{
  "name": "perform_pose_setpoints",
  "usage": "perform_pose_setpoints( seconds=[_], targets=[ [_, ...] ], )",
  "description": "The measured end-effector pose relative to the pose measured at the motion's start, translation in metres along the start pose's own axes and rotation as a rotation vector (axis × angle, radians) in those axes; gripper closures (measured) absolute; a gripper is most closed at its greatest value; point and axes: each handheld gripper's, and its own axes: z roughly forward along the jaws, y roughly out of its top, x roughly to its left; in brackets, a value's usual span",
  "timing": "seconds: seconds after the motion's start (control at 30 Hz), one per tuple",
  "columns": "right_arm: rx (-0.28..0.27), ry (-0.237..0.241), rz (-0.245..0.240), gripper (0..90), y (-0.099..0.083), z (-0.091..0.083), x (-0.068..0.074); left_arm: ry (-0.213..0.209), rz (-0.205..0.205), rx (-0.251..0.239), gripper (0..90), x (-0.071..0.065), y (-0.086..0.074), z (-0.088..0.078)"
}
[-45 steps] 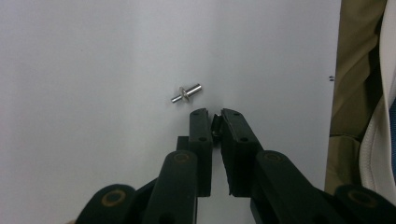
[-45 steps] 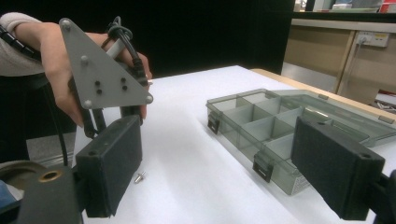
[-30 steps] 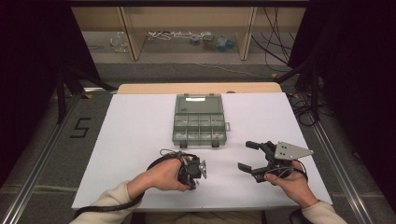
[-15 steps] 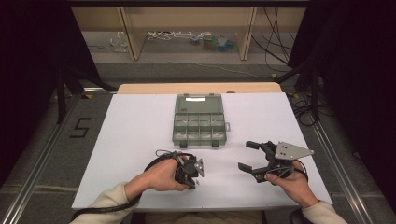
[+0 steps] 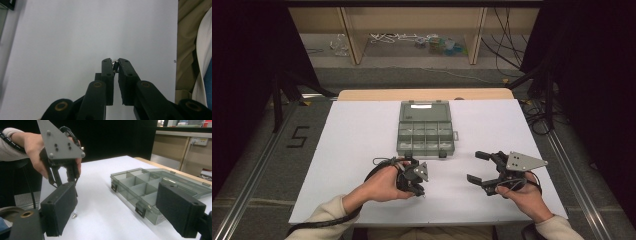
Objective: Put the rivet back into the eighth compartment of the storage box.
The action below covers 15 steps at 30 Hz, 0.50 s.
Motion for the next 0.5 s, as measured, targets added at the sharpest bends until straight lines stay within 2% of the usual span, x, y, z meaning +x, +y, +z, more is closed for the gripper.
perform_pose_setpoints(
  seconds=[0.07, 0.13, 0.23, 0.3, 0.33, 0.5],
  targets=[
    [-0.001, 0.000, -0.001, 17.5, 0.000, 0.000, 0.000, -0.004, -0.014, -0.009, 82.7, 0.000, 0.000, -0.001],
    [0.000, -0.001, -0.001, 17.5, 0.000, 0.000, 0.000, 0.008, 0.000, -0.026, 82.7, 0.001, 0.001, -0.003],
    [-0.002, -0.001, -0.002, 17.5, 0.000, 0.000, 0.000, 0.031, -0.018, -0.068, 82.7, 0.003, 0.001, -0.004],
    [-0.002, -0.001, -0.001, 17.5, 0.000, 0.000, 0.000, 0.041, -0.055, -0.123, 82.7, 0.004, 0.001, -0.006],
    [-0.002, -0.001, -0.001, 17.5, 0.000, 0.000, 0.000, 0.047, -0.047, -0.125, 82.7, 0.005, 0.001, -0.008],
    [-0.002, 0.000, 0.000, 17.5, 0.000, 0.000, 0.000, 0.035, -0.063, -0.203, 82.7, 0.009, 0.001, -0.012]
  ],
)
